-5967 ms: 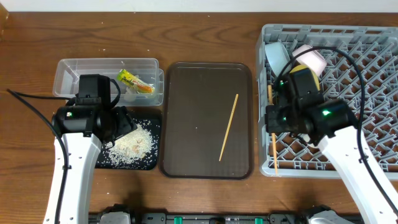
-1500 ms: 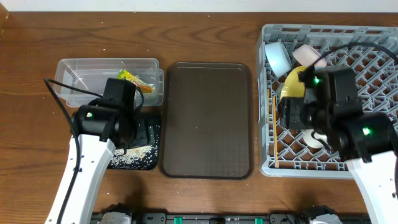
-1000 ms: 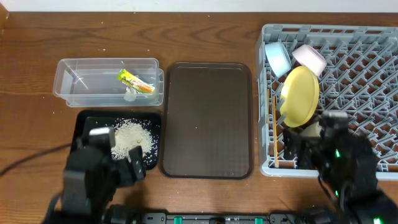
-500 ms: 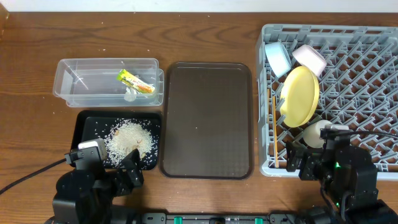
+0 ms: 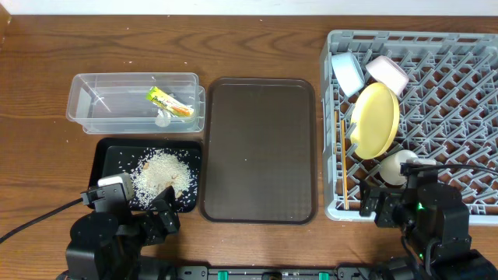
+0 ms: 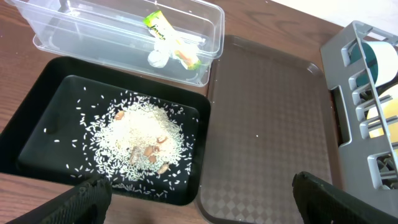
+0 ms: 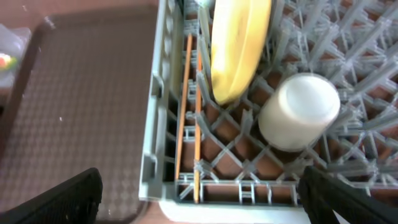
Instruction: Sort waste into correct bins and load items into the dishwasher rack
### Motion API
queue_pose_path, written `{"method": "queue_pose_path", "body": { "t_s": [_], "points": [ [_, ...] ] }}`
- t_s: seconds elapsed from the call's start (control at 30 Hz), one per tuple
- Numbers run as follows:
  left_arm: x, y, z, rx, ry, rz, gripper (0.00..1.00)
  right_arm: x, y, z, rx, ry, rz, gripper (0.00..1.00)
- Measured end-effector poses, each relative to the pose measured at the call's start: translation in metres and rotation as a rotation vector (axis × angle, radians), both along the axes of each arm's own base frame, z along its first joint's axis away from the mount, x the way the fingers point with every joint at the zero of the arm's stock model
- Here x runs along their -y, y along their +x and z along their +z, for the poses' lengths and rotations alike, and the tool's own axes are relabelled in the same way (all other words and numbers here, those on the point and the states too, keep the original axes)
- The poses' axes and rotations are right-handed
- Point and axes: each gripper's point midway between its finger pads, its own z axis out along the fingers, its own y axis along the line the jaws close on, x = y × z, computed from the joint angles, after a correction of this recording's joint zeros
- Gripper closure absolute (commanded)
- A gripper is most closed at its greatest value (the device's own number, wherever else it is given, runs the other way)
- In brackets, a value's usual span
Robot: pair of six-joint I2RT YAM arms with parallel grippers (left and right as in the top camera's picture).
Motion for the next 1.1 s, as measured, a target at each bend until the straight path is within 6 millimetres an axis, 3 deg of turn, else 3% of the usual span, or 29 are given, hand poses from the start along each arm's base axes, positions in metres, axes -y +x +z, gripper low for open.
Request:
{"method": "queue_pose_path", "body": {
  "t_s": [0.23, 0.43, 0.67, 0.87, 1.1],
  "points": [
    [0.000, 0.000, 0.000, 0.000, 0.000, -0.001, 0.04, 0.007, 0.036, 0.030, 0.320, -0.018, 0.002, 0.01],
    [0.001, 0.000, -0.001, -0.003, -0.002, -0.003, 0.04, 0.018, 0.049, 0.021, 0.512, -0.041, -0.012, 0.01],
    [0.001, 0.000, -0.001, -0.004, -0.002, -0.003, 0.04, 0.020, 0.047, 0.021, 0.716, -0.088, 0.002, 0.01],
    [0.001, 0.000, -0.001, -0.004, -0.002, -0.003, 0.04, 0.022, 0.049, 0.012, 0.820, -0.112, -0.007, 0.01],
    [0.001, 0.000, -0.001, -0.004, -0.002, -0.003, 0.04, 0.028, 0.054, -0.037, 0.687, -0.127, -0.029, 0.01]
  ]
}}
